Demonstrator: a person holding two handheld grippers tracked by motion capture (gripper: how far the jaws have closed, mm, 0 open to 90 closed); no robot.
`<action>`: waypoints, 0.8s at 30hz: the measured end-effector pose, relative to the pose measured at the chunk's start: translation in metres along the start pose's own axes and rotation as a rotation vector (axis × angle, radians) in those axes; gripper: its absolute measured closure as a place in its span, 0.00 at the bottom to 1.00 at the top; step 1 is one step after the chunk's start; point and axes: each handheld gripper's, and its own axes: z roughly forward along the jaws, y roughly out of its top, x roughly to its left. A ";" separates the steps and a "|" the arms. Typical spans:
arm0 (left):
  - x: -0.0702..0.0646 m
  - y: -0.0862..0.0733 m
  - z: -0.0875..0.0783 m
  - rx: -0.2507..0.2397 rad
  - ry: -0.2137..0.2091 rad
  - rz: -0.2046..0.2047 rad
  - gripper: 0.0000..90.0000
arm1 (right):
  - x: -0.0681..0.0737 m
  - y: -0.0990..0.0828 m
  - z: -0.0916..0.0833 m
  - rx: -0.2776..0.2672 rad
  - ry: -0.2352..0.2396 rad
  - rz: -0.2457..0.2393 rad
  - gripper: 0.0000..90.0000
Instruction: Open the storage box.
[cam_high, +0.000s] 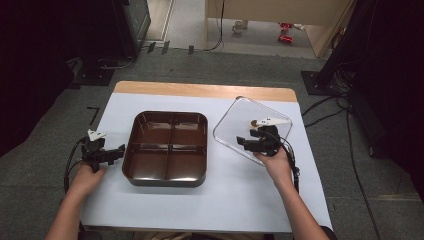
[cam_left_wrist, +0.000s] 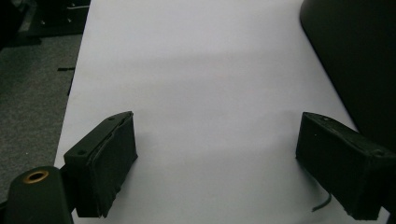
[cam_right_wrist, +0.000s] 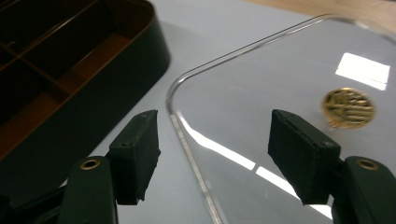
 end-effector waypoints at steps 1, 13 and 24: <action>0.000 0.000 0.000 0.000 0.000 0.000 0.14 | 0.003 -0.003 0.000 -0.001 0.011 -0.002 0.37; 0.000 0.000 0.000 0.000 0.000 0.000 0.14 | 0.034 -0.028 0.008 0.007 0.048 -0.092 0.39; 0.000 0.000 0.000 0.000 0.000 0.000 0.14 | 0.051 -0.051 0.036 0.093 0.039 -0.186 0.41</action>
